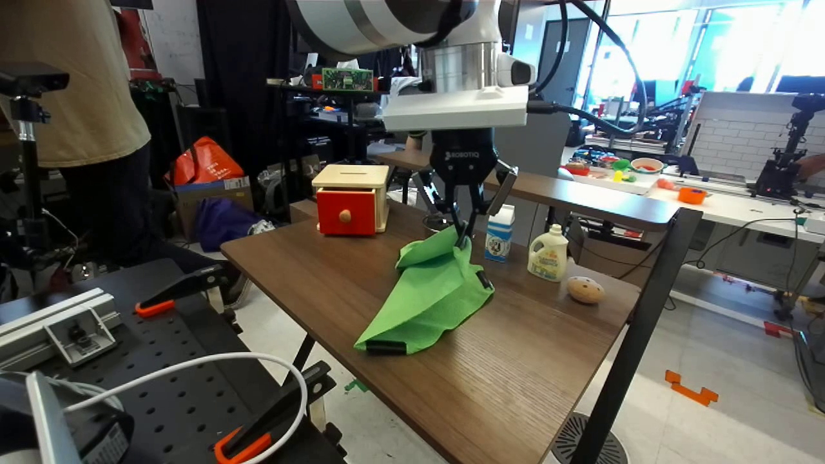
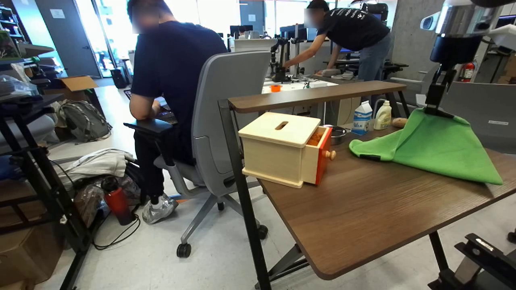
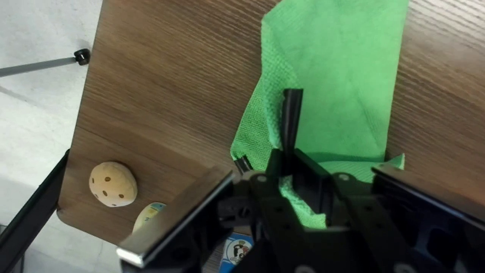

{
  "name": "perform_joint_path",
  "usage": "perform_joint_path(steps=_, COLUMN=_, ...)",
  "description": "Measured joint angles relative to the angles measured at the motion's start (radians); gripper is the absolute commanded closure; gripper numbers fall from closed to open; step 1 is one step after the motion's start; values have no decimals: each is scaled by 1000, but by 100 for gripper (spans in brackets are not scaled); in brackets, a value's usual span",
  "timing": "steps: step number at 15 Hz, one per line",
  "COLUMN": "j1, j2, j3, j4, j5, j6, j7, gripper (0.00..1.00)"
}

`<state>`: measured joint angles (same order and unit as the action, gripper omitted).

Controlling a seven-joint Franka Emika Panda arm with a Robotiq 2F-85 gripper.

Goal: Fold the green cloth

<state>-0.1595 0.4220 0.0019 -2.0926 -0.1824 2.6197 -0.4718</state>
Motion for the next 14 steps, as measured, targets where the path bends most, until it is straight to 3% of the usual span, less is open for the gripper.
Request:
perform_joint_path(steps=13, j1=-37, j2=292, j3=19, j4=347, j5=17, j6=-125, j7=-20, gripper=97)
perform_joint_path(steps=14, j1=-42, j2=315, j3=23, j4=369, j5=17, j6=-129, j7=-22, gripper=63)
